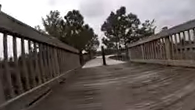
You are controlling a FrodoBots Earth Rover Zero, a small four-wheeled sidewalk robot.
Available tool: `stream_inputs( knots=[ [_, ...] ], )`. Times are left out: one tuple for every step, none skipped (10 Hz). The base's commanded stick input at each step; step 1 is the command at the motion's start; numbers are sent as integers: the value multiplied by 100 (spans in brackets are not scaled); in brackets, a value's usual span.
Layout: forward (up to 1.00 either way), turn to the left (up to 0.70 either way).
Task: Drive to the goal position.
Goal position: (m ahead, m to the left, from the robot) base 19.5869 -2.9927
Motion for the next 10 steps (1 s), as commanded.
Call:
stream_inputs(
  knots=[
    [85,0],
    [85,0],
    [85,0],
    [85,0],
    [85,0],
    [85,0],
    [85,0],
    [85,0],
    [85,0],
    [85,0]
  ],
)
